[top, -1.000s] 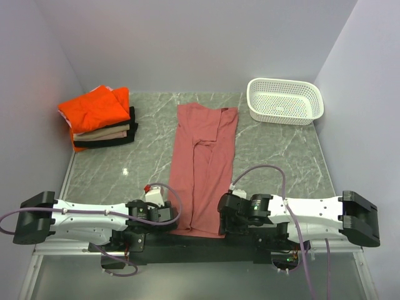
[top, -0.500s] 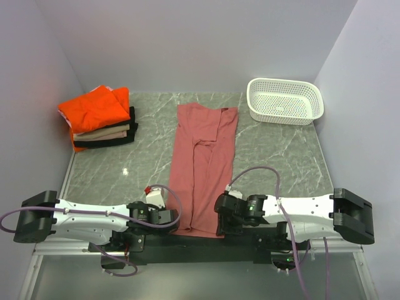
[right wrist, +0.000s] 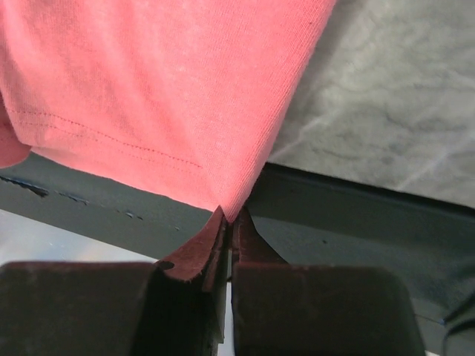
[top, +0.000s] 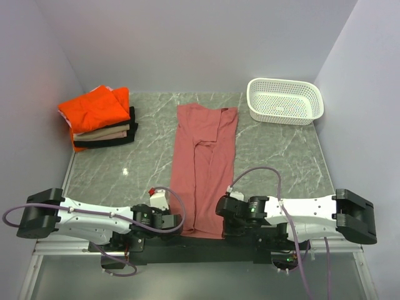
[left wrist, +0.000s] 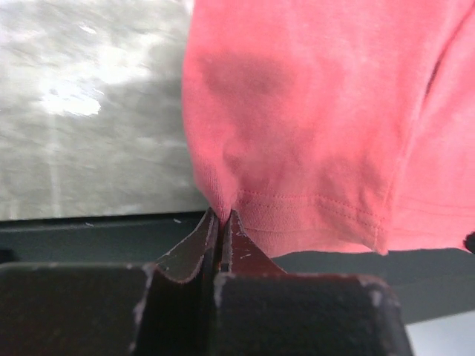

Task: Fold and stack the t-shirts
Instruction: Fold the tshirt

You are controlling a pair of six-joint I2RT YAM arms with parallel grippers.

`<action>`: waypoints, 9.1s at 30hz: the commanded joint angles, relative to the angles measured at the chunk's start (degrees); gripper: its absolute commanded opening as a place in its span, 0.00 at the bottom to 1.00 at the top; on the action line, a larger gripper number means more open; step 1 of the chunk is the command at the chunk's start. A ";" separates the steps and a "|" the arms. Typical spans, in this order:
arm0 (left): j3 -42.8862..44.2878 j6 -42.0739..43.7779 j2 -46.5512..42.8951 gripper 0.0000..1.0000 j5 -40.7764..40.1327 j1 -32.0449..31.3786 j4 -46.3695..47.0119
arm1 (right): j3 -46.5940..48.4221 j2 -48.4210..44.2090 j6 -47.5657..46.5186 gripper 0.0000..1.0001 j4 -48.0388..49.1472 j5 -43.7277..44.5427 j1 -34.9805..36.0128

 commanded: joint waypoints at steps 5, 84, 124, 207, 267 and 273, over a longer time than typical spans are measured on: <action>5.90 -3.81 2.08 0.00 3.05 -2.49 2.60 | 1.79 -3.50 0.38 0.00 -5.28 4.39 -0.14; 39.48 52.35 39.00 0.53 15.88 57.63 35.03 | 55.93 42.47 -52.97 0.45 -4.13 0.53 -55.52; 15.76 43.04 36.00 0.78 11.04 32.05 53.04 | 66.72 53.97 -52.71 0.51 -7.29 -6.16 -48.92; -2.70 36.18 10.18 0.01 12.36 35.14 31.70 | 9.26 8.72 -39.27 0.00 -0.60 -1.93 -38.12; 17.25 50.77 -1.27 0.01 27.12 44.52 23.07 | 35.45 6.68 -52.97 0.00 -19.70 1.32 -42.86; 17.61 52.70 5.41 0.01 28.53 48.39 26.76 | 38.08 14.33 -53.59 0.00 -15.83 1.32 -46.46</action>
